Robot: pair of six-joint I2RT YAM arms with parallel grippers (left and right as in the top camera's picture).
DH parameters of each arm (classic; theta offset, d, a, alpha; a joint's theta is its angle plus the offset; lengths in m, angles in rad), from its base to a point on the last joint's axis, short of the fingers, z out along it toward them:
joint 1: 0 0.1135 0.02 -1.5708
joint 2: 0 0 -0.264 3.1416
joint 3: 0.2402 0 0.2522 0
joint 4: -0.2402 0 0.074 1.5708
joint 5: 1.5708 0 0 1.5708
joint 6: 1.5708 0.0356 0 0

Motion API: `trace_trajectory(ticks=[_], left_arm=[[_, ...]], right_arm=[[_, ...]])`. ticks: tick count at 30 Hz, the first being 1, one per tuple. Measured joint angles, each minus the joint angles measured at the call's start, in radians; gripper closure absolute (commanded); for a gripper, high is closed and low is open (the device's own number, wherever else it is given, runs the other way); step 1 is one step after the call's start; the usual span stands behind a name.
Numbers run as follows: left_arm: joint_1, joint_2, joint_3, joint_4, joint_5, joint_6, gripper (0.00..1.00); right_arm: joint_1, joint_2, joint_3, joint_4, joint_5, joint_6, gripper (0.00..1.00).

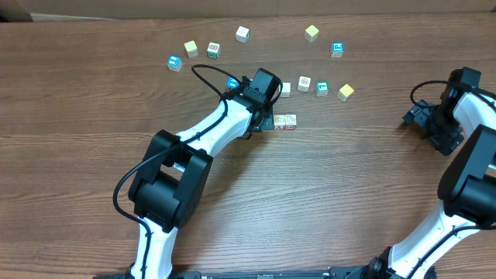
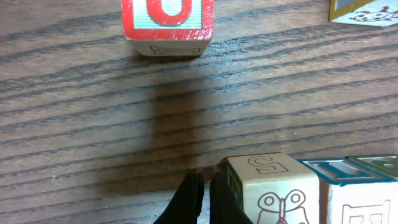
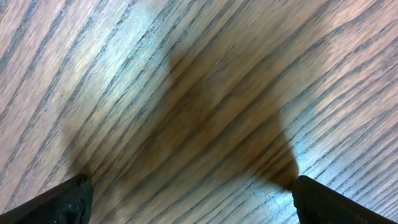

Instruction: Form a horizontal line

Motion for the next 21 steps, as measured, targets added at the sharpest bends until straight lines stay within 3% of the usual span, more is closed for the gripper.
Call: trace_trajectory(ticks=[21], left_arm=[[0.0,0.0,0.051,-0.047,0.0,0.0,0.96]], right_arm=[[0.0,0.0,0.0,0.0,0.0,-0.001,0.0]])
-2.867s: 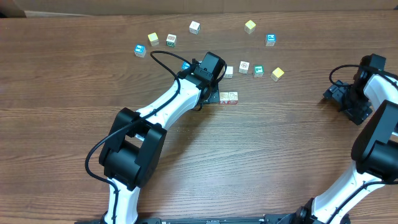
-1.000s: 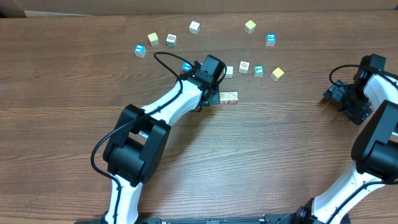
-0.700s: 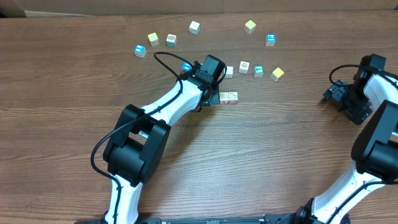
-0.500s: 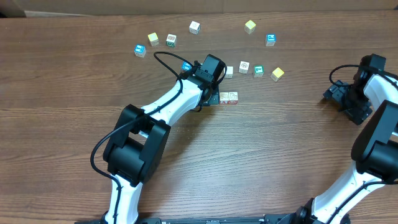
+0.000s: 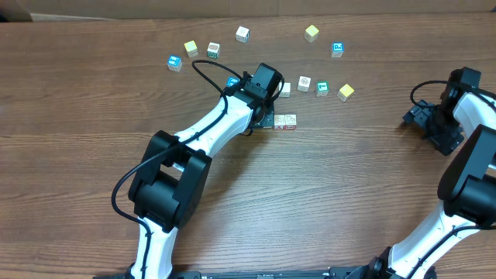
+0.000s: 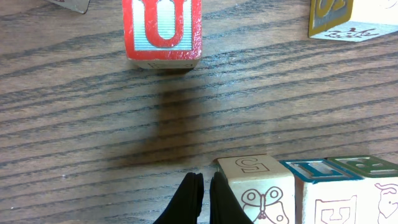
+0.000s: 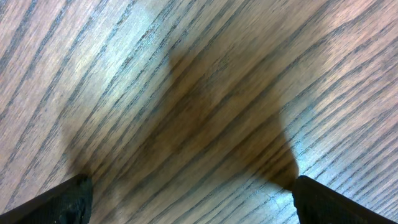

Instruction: Form a horizontal line

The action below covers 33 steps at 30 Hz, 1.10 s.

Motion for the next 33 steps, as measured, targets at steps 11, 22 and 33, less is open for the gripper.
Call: trace_trajectory(ticks=[11,22,33], left_arm=[[-0.021,0.0,0.0,0.0,0.0,0.0,0.96],[-0.021,0.0,0.0,-0.004,0.0,0.0,0.96],[-0.021,0.0,0.0,-0.005,-0.031,0.0,0.96]], right_arm=[[0.0,0.0,0.0,0.0,0.0,0.0,0.0],[0.0,0.0,0.0,0.0,0.0,0.001,0.0],[0.0,0.0,0.0,0.0,0.0,0.001,0.0]])
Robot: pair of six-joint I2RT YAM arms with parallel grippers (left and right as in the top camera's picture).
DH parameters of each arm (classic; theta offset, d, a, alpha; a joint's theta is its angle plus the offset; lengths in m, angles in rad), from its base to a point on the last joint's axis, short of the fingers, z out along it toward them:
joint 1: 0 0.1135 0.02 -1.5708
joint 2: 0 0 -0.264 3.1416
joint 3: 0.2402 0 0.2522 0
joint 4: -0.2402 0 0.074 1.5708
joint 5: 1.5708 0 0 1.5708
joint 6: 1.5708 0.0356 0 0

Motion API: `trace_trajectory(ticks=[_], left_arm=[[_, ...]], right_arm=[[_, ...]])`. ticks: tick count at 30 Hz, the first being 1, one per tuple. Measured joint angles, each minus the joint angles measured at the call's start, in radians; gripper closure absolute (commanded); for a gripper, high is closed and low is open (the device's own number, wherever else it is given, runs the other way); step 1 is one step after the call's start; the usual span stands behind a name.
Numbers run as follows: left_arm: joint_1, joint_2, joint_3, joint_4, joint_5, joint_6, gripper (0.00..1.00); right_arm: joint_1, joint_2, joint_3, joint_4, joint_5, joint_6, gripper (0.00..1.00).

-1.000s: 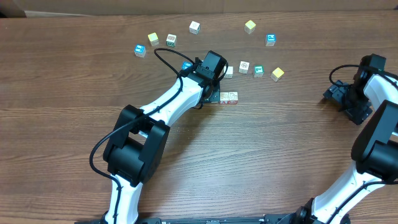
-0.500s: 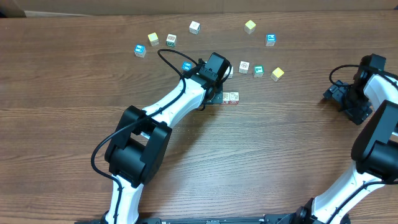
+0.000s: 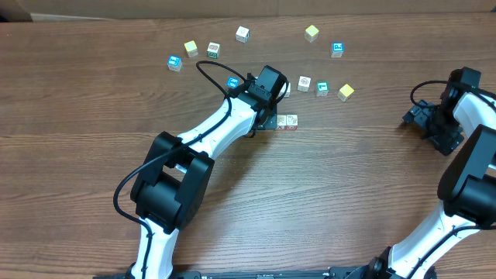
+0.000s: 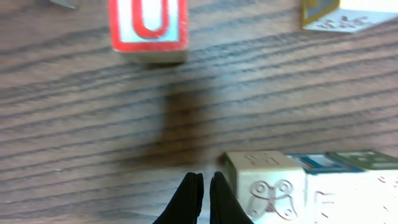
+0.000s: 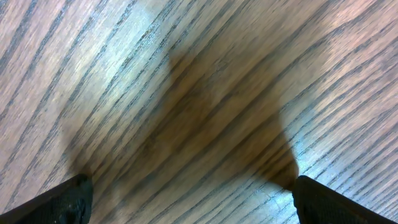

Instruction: Form a horizontal line

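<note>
My left gripper (image 4: 204, 178) is shut with nothing in it, low over the table, its right finger against a white butterfly block (image 4: 266, 185). That block heads a row with a blue-topped block (image 4: 318, 163) and a green-topped block (image 4: 367, 158) to its right. Overhead, the row's end blocks (image 3: 287, 121) show just right of the left gripper (image 3: 267, 116). A red "U" block (image 4: 148, 25) lies beyond the fingers. My right gripper (image 5: 193, 190) is open over bare wood at the table's right (image 3: 422, 120).
Loose blocks lie scattered behind the row: blue (image 3: 174, 63), yellow (image 3: 191, 48), white (image 3: 242, 33), yellow (image 3: 311, 32), blue (image 3: 337, 49), white (image 3: 304, 83), teal (image 3: 322, 88), yellow (image 3: 346, 92). The left arm (image 3: 217, 128) crosses the table's middle.
My shut left gripper has shifted slightly right, and the butterfly block and its row sit a little further right of the red "U" block. The right arm is unchanged.
My left gripper was shut beside the butterfly block at the row's left end, with the red "U" block close ahead. Then the view showed more of the table. Now the gripper and row stand slightly further right. The right gripper stayed open and still.
</note>
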Motion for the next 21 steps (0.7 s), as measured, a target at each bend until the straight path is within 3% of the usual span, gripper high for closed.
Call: trace_trajectory(ticks=[12,21], left_arm=[[0.0,0.0,0.003,0.183,-0.076,0.0,0.96],[0.0,0.0,0.004,0.177,-0.052,-0.001,0.96]], right_arm=[[0.0,0.0,0.0,0.0,0.0,-0.001,0.0],[0.0,0.0,0.0,0.0,0.0,-0.001,0.0]])
